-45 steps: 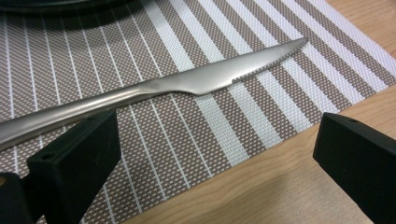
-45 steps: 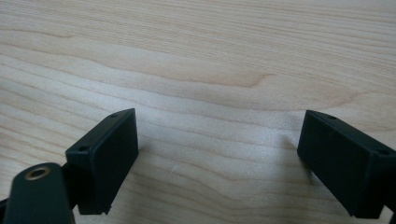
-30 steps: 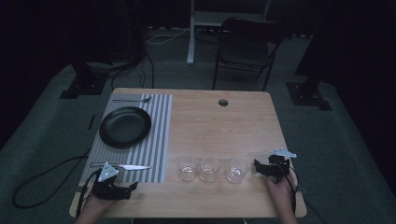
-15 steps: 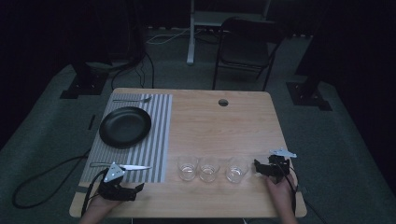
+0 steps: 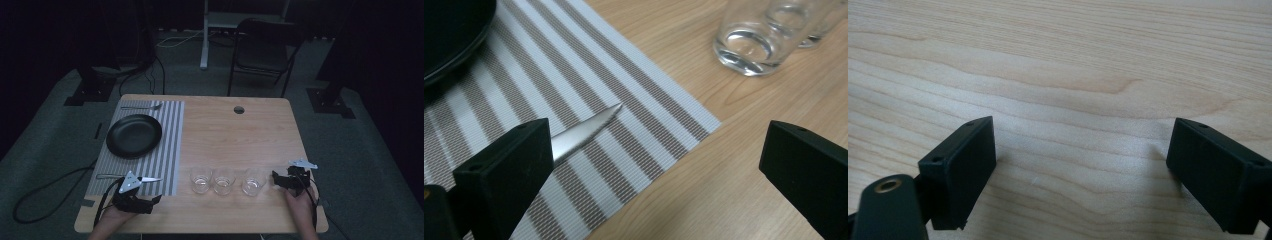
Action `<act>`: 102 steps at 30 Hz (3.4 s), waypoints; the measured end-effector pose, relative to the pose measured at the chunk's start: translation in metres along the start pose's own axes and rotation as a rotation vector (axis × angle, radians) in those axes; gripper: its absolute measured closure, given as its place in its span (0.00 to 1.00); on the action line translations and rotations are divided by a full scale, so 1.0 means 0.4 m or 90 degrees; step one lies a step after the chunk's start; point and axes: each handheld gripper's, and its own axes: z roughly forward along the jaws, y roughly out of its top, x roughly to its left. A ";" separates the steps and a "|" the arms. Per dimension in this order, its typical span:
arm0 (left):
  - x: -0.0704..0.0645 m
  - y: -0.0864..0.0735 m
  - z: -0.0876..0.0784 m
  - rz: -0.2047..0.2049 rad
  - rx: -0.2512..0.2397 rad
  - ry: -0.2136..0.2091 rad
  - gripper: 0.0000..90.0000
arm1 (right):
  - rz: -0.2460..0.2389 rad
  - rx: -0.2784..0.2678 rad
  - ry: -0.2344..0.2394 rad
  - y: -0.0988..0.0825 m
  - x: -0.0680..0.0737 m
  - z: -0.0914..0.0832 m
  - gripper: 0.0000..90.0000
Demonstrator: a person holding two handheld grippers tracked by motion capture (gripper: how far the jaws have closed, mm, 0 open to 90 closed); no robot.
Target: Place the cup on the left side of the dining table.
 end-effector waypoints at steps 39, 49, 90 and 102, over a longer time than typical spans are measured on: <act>-0.066 0.122 0.043 0.076 -0.032 -0.076 0.01 | 0.000 0.000 0.000 0.000 0.000 0.000 0.13; -0.086 0.154 0.054 0.094 -0.039 -0.098 0.01 | 0.000 0.000 0.000 0.000 0.000 0.000 0.13; -0.188 0.284 0.166 0.189 -0.008 -0.162 0.02 | -0.002 -0.001 0.000 0.000 0.000 0.000 0.13; -0.209 0.312 0.199 0.210 0.013 -0.174 0.02 | -0.001 -0.001 0.000 0.000 0.000 0.000 0.13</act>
